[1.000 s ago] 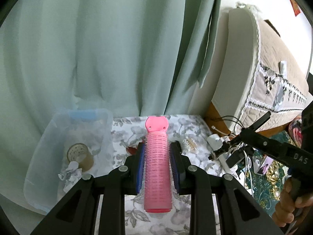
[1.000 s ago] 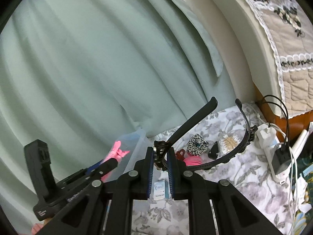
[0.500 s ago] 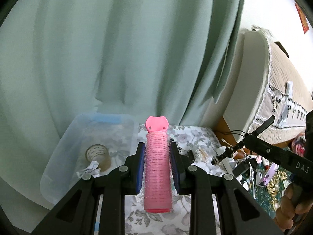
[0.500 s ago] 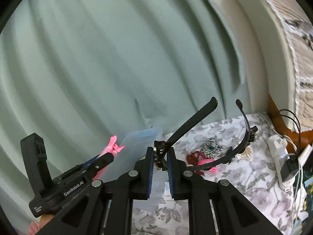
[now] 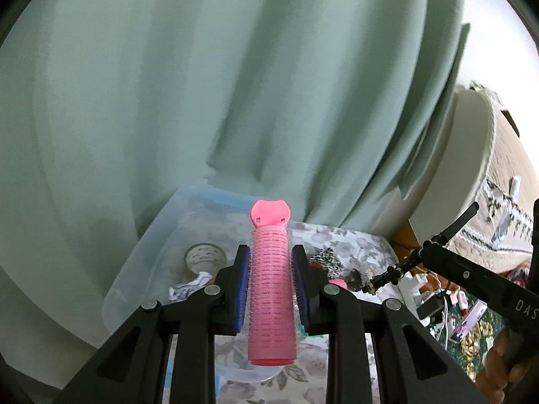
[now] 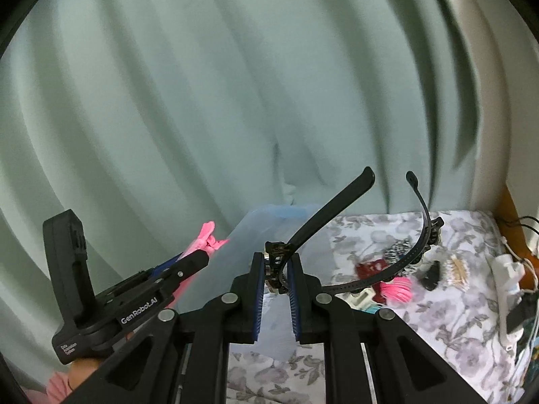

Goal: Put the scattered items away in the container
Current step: 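Carry the pink roller and black headband toward the clear bin with both tools, then open the left tool over the bin while the right tool releases the headband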

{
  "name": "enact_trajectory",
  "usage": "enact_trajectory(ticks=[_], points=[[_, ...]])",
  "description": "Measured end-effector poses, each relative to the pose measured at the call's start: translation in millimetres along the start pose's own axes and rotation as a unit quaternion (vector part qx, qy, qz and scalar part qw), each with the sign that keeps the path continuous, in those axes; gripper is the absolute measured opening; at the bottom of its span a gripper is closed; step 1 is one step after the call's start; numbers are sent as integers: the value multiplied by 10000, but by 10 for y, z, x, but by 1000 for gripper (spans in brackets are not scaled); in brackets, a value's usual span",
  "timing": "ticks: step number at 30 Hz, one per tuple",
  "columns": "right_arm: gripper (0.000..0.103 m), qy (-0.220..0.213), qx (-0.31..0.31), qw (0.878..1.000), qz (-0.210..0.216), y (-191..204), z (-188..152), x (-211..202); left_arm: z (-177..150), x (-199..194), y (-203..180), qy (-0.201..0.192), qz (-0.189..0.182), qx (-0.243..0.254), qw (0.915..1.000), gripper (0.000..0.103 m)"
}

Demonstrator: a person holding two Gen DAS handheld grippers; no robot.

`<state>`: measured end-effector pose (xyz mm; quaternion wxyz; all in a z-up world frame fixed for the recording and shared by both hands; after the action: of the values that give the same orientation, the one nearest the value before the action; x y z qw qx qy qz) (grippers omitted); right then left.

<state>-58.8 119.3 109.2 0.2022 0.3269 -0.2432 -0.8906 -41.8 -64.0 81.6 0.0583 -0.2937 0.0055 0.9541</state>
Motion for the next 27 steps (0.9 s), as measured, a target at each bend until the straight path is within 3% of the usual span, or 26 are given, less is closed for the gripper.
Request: enact_trajectory(ticks=[27], points=[[15,943,-657,9932,195,652,-310,873,-356,52,815,241,251,-825,9960,26]])
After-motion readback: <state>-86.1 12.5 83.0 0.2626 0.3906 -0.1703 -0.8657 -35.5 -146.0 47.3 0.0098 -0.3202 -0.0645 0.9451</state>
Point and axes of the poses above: each gripper's, at about its wrist camera, not at the fingertips, and x roughly the way its jaws point, y to its left, z to its top, the point moved 2 cm from there along x, roughly the way its jaws point, and after that the axes turned 14 degrees about x, right-handed, at the moved point
